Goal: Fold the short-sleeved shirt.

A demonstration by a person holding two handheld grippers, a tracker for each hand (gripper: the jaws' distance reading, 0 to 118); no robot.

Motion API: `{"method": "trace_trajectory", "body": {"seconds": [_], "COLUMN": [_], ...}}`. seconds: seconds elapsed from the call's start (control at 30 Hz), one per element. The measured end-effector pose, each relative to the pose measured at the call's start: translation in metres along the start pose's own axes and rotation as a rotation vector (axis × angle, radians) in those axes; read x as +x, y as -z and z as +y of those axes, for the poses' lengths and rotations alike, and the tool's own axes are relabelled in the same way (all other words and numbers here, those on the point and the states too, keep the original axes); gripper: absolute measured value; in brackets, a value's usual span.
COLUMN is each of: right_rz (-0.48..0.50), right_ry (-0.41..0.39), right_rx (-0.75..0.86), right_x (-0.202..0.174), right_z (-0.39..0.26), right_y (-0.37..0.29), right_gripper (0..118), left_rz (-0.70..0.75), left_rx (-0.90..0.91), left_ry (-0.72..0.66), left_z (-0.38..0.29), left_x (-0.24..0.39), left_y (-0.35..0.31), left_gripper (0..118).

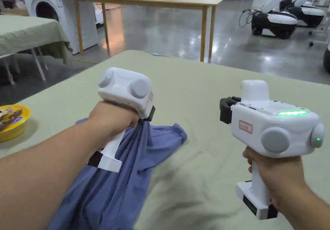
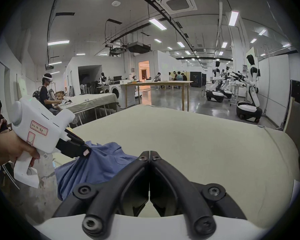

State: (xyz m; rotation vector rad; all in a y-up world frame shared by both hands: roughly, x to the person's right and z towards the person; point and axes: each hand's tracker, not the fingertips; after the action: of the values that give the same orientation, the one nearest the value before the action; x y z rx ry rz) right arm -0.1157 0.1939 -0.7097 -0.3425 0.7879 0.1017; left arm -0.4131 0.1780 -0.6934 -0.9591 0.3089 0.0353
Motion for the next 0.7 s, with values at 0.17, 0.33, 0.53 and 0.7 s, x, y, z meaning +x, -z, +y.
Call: {"method": "trace_trajectory", "body": {"seconds": [0.17, 0.33, 0.53, 0.7], "right_rz": [-0.07, -0.148, -0.234, -0.321], "right_ry": [0.001, 0.027, 0.053, 0.079], "right_rx": [-0.009, -0.003, 0.0, 0.001], "right_x": [0.034, 0.074, 0.123, 0.167], "right_z": [-0.007, -0.011, -0.02, -0.03], "right_y": [-0.027, -0.052, -0.083, -0.118], "right_gripper": [0, 0, 0, 0], "left_rz": [-0.054, -0.142, -0.228, -0.306], "left_rx": [-0.018, -0.008, 0.022, 0.051], "left_ry": [0.102, 0.192, 0.3, 0.384], "left_z": [0.005, 0.013, 0.023, 0.034], "left_x": [0.066, 0.139, 0.227, 0.306], "left_y": [0.016, 0.026, 0.014, 0.001], "left_gripper": [0, 0, 0, 0]}}
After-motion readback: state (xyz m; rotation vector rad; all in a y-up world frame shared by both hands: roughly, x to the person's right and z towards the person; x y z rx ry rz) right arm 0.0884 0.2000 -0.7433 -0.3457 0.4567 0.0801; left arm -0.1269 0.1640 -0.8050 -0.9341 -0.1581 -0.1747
